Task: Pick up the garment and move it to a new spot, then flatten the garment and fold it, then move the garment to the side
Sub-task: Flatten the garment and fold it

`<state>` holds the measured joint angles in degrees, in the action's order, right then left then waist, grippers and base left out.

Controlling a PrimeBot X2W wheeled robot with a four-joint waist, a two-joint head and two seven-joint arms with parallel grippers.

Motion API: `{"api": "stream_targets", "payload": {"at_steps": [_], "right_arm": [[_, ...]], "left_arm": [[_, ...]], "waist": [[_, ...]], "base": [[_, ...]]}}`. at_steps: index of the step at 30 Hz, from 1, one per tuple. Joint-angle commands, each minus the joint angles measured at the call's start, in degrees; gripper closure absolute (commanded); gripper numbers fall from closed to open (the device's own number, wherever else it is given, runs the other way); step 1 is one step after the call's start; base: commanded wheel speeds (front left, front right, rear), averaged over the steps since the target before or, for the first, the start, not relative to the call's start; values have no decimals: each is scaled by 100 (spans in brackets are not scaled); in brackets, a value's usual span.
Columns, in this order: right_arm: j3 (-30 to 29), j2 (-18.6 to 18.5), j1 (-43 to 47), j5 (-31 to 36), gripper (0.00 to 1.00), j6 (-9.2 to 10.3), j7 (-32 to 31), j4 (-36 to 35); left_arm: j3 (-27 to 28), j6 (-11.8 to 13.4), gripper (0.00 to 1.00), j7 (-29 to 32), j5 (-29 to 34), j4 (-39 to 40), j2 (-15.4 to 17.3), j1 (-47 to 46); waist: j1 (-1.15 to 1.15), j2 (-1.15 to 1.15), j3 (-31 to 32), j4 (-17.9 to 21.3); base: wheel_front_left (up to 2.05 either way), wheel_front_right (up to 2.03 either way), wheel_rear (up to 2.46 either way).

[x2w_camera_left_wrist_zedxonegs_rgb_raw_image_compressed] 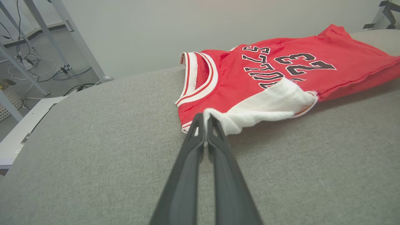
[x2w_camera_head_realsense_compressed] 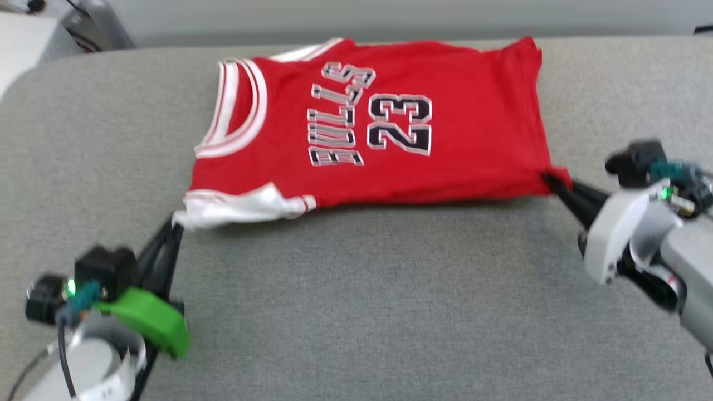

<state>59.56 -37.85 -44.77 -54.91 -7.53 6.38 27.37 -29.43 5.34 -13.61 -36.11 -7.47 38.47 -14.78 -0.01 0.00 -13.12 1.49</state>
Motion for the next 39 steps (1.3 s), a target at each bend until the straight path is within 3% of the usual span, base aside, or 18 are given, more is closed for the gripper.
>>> {"api": "stream_targets", "payload": {"at_steps": [1,10,19,29,39], "right_arm": [[-5,-77,229,-71,100,4,32,-60],[-352,-620,1955,-225,100,4,-111,-667],[-1205,-883,3507,-413,100,4,-487,-1274],[-2245,-657,4777,-201,100,4,-1092,-1839],[-3433,-99,5034,461,100,4,-1510,-2431]], "left_arm": [[-20,52,100,-45,-68,45,57,222],[-260,127,100,-6,-626,377,79,1887],[-592,100,100,506,-943,631,170,2581],[-647,122,100,503,-961,556,192,2692],[-595,-66,100,373,-683,471,192,1989]], "waist": [[1,0,522,-190],[1,0,1133,-321],[1,0,1406,-395],[1,0,1353,-378],[1,0,1021,-350]], "base": [[0,0,0],[0,0,0],[0,0,0],[0,0,0],[0,0,0]]}}
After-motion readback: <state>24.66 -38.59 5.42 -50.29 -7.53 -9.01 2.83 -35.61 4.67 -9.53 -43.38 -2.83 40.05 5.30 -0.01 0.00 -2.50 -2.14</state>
